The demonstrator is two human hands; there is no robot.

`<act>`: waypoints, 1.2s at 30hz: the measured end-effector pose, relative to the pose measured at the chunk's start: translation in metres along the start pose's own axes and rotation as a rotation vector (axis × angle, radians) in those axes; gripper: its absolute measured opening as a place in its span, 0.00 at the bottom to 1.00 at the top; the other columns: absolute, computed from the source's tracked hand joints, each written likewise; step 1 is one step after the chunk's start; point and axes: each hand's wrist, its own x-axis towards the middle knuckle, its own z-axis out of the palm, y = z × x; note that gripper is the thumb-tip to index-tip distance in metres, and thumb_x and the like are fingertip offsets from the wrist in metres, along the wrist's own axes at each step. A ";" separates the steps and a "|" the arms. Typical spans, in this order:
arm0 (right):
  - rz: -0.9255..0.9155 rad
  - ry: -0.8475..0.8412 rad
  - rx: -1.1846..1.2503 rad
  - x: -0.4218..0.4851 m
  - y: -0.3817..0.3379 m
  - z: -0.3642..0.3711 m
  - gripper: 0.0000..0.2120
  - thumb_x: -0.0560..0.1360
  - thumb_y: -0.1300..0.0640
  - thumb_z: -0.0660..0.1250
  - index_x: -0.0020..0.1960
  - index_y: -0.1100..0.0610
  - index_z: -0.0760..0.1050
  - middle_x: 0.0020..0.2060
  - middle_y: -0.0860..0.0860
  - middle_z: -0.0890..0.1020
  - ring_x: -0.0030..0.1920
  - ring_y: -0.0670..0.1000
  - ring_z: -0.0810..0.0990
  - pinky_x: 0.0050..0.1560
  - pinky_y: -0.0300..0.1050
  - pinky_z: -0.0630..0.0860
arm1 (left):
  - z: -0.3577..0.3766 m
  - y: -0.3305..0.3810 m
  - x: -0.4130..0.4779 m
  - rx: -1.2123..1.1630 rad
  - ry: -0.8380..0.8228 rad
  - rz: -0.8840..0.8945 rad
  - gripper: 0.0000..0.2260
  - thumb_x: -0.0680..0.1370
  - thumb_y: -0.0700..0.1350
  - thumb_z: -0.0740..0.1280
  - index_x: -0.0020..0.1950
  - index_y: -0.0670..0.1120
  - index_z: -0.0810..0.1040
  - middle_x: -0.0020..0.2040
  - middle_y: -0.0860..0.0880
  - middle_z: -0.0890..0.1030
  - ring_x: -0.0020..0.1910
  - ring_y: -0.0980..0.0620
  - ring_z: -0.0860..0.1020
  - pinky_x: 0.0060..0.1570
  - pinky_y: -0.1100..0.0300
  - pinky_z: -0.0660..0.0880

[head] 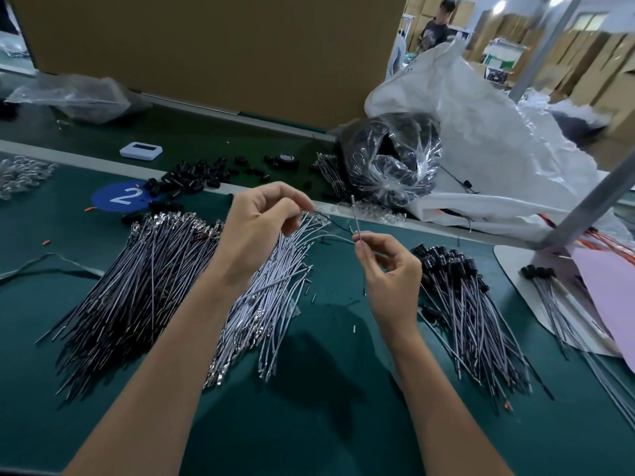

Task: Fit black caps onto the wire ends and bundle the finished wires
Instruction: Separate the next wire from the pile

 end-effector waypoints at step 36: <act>0.096 -0.029 -0.349 0.004 0.017 -0.002 0.06 0.75 0.67 0.69 0.43 0.57 0.81 0.32 0.44 0.79 0.33 0.39 0.76 0.36 0.26 0.70 | -0.012 -0.055 0.087 0.879 0.192 -0.154 0.08 0.78 0.41 0.69 0.56 0.47 0.83 0.51 0.47 0.84 0.50 0.46 0.81 0.52 0.53 0.78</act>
